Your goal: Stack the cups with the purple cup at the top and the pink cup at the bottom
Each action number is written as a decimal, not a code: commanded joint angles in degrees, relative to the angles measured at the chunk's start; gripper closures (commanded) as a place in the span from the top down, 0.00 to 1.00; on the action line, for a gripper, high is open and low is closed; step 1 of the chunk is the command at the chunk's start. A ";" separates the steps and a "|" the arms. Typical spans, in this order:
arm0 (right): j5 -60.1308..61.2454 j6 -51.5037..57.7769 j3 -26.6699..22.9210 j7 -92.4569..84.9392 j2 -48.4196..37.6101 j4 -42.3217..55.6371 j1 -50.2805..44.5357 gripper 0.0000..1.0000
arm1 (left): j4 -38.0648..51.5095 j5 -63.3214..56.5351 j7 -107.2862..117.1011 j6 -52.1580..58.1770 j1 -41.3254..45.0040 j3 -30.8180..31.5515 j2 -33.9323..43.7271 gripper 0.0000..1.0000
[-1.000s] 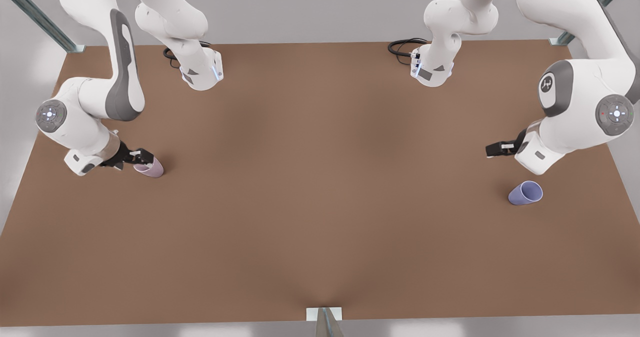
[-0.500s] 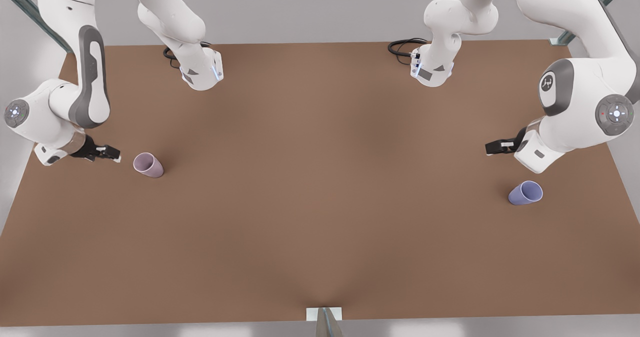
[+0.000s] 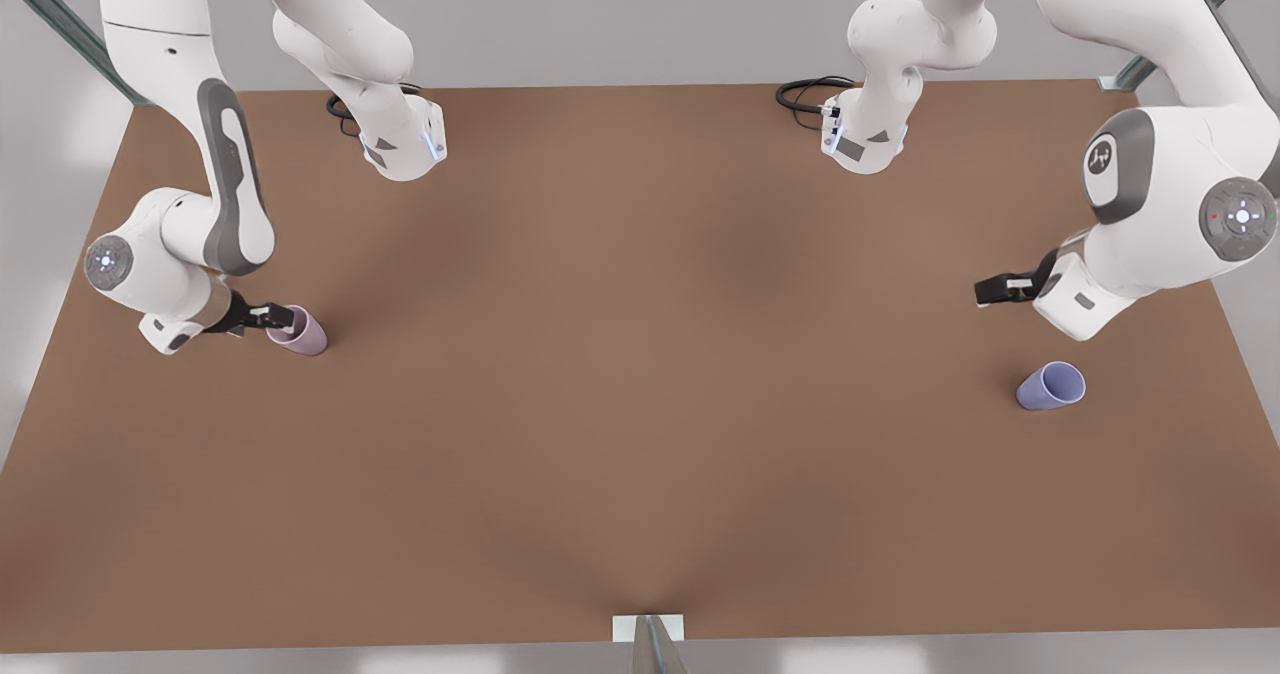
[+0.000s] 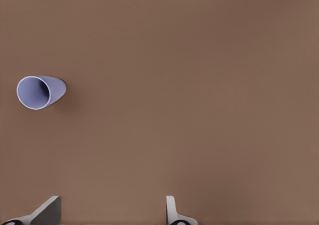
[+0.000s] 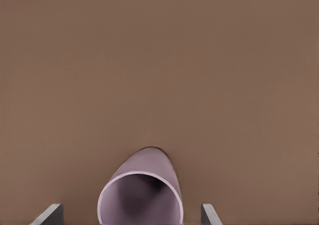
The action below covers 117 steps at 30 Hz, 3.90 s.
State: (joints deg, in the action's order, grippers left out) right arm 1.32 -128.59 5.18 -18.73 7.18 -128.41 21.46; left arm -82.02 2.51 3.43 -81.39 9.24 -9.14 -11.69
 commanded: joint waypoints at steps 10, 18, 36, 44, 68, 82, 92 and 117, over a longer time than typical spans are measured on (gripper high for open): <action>-0.09 -1.75 0.00 -0.34 2.05 -1.14 1.30 1.00 | 0.19 -0.05 0.00 0.44 -0.01 -0.09 0.18 1.00; -0.17 -2.81 0.00 -0.69 5.57 -1.67 2.10 1.00 | 0.11 -0.05 0.17 -0.18 -0.01 -0.62 -0.26 1.00; -0.53 -7.47 0.18 -3.86 6.27 -2.64 4.73 0.54 | 0.37 -0.05 0.61 0.26 -0.01 -0.62 -0.61 1.00; -0.44 -7.20 0.18 -3.77 6.45 -2.46 4.73 0.43 | 0.98 -0.05 0.61 -0.35 -0.01 -0.79 -1.32 1.00; 0.09 -7.03 1.23 -3.51 6.45 -0.97 4.47 0.21 | 0.72 0.04 0.61 2.72 -0.01 -0.71 -2.46 1.00; 2.46 10.99 4.66 26.54 7.50 19.95 -11.52 0.21 | 1.07 -0.22 0.44 1.67 -0.01 -0.62 -2.37 1.00; 2.73 25.76 4.75 71.81 24.64 57.48 -38.77 0.21 | 1.07 -0.22 0.44 1.67 -0.01 -0.71 -2.46 1.00; -10.37 16.62 5.80 77.80 53.91 82.27 -59.16 0.21 | 1.42 -1.89 0.00 -0.97 -0.89 -1.84 -4.31 1.00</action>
State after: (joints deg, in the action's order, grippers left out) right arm -8.95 -111.90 10.98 58.74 61.17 -46.20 -37.71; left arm -80.57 1.11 3.43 -83.10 8.10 -11.19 -15.92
